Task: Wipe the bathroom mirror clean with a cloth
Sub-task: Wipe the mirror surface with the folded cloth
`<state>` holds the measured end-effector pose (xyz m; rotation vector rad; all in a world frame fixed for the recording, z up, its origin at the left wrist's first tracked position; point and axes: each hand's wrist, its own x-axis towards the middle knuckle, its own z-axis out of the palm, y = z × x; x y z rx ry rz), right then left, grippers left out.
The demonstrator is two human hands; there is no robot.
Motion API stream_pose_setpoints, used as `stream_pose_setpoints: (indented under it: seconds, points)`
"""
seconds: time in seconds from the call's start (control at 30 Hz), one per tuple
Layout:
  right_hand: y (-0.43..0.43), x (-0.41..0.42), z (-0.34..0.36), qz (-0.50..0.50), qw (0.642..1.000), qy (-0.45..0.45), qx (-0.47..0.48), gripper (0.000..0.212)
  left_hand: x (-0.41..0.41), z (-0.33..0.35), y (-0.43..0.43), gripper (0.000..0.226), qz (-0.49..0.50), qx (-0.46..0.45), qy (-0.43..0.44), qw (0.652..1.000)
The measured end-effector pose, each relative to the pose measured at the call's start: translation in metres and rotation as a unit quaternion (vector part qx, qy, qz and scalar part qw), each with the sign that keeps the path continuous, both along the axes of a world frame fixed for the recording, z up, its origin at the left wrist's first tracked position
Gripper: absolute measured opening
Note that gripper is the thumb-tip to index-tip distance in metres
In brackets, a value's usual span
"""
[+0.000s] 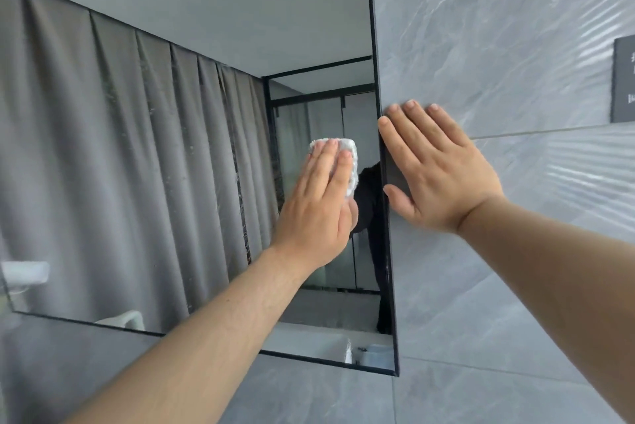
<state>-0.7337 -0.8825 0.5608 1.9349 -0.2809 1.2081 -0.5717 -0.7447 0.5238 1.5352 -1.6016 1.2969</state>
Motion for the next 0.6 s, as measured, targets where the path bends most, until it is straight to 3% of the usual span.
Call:
stream_pose_setpoints:
  seconds: [0.17, 0.3, 0.43, 0.53, 0.6]
  points:
    - [0.0, -0.001, 0.0, 0.01, 1.0, -0.009, -0.006, 0.078, -0.012, 0.021, 0.017, 0.039, -0.039, -0.044, -0.016, 0.998]
    - [-0.001, -0.002, 0.0, 0.017, 1.0, -0.008, -0.002, 0.078, -0.014, 0.018, 0.022, 0.018, 0.03, -0.035, -0.034, 0.998]
    - [0.0, -0.001, 0.0, 0.015, 1.0, -0.006, 0.001, 0.079, -0.015, 0.013, 0.026, 0.025, 0.071, -0.08, -0.02, 0.994]
    - [-0.001, -0.001, 0.0, 0.016, 1.0, -0.004, 0.003, 0.079, -0.019, 0.017, 0.037, 0.027, 0.057, -0.1, 0.02, 0.993]
    - [-0.002, -0.001, 0.0, 0.016, 1.0, -0.004, 0.002, 0.079, -0.024, 0.021, 0.043, 0.026, -0.017, -0.115, 0.104, 0.988]
